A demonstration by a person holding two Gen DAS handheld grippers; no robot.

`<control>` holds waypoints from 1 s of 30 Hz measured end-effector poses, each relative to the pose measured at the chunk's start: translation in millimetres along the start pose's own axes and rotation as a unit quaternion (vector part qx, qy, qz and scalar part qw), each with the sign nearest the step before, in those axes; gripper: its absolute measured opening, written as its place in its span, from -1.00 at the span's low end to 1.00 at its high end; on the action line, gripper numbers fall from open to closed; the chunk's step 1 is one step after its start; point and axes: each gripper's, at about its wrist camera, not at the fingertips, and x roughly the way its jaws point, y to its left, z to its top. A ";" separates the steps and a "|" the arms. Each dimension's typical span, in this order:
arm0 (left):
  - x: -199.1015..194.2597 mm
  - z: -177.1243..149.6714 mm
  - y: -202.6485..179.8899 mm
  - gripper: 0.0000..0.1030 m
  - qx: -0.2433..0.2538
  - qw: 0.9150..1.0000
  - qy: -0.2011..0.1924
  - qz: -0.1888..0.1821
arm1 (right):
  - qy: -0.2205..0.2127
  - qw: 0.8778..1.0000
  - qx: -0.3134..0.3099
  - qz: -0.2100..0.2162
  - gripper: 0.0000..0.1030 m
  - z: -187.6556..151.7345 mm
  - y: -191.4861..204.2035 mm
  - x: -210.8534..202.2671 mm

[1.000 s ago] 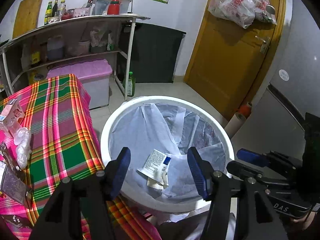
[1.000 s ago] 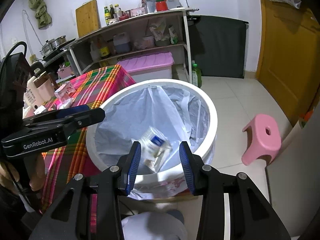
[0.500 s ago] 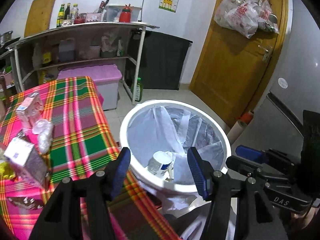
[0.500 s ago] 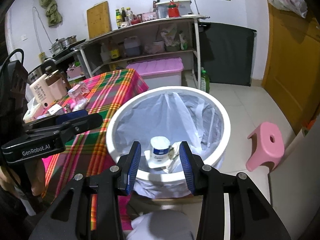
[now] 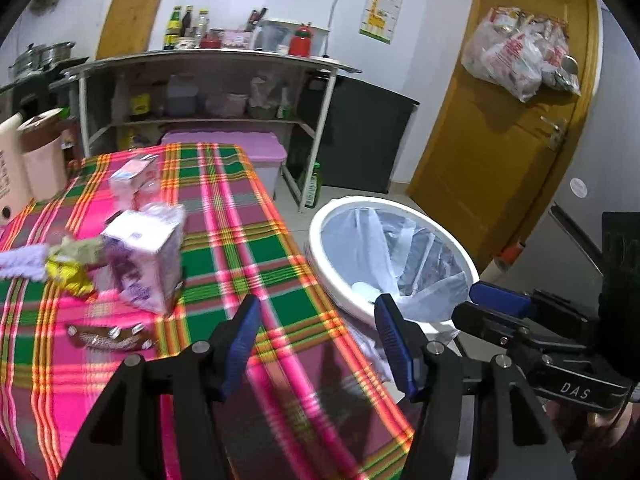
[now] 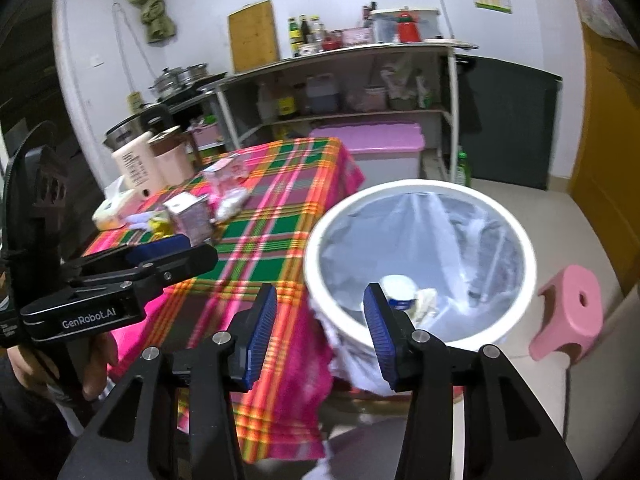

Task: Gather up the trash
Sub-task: 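Move the left tool back over the table toward the brown snack wrapper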

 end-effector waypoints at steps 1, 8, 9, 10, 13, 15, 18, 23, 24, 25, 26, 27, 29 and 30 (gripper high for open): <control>-2.8 -2.3 3.8 0.18 -0.002 1.000 -0.001 0.005 | 0.000 1.000 -0.003 0.005 -0.10 0.1 3.6 1.5; -17.1 -18.5 31.8 0.18 -0.022 0.999 0.001 0.041 | 0.015 0.999 -0.016 0.035 -0.09 -0.4 26.3 12.3; -18.9 -20.5 35.9 0.18 -0.026 0.999 0.001 0.046 | 0.016 0.999 -0.018 0.039 -0.09 -0.5 28.7 13.0; -20.6 -22.3 40.6 0.18 -0.031 0.998 0.001 0.050 | 0.016 0.999 -0.020 0.041 -0.09 -0.2 31.3 14.0; -25.6 -26.6 52.3 0.18 -0.043 0.997 0.000 0.061 | 0.016 0.998 -0.030 0.050 -0.09 0.8 38.5 17.4; -27.8 -29.6 60.0 0.18 -0.052 0.996 0.000 0.068 | 0.013 0.998 -0.037 0.056 -0.09 1.9 43.0 18.8; -28.7 -33.7 73.8 0.18 -0.070 0.994 0.002 0.081 | 0.012 0.997 -0.045 0.062 -0.07 3.9 47.9 22.6; -22.5 -37.4 97.4 0.18 -0.112 0.989 0.016 0.098 | 0.015 0.996 -0.051 0.067 0.00 5.4 53.2 30.6; -20.9 -37.9 101.5 0.18 -0.119 0.988 0.018 0.099 | 0.017 0.996 -0.051 0.067 0.00 5.3 53.6 32.6; -19.0 -38.3 105.3 0.18 -0.126 0.987 0.020 0.101 | 0.018 0.996 -0.051 0.067 0.00 5.2 54.0 34.2; -17.5 -38.7 107.1 0.18 -0.130 0.986 0.022 0.101 | 0.020 0.996 -0.051 0.067 0.00 5.0 53.7 35.7; -16.4 -39.1 109.5 0.18 -0.135 0.985 0.024 0.102 | 0.023 0.996 -0.051 0.065 0.00 4.7 53.1 37.3; -12.3 -39.3 113.6 0.18 -0.146 0.984 0.028 0.100 | 0.025 0.996 -0.051 0.063 0.00 4.3 51.6 39.9; -10.0 -38.9 115.2 0.18 -0.151 0.983 0.030 0.099 | 0.026 0.996 -0.051 0.063 0.00 4.1 50.6 40.6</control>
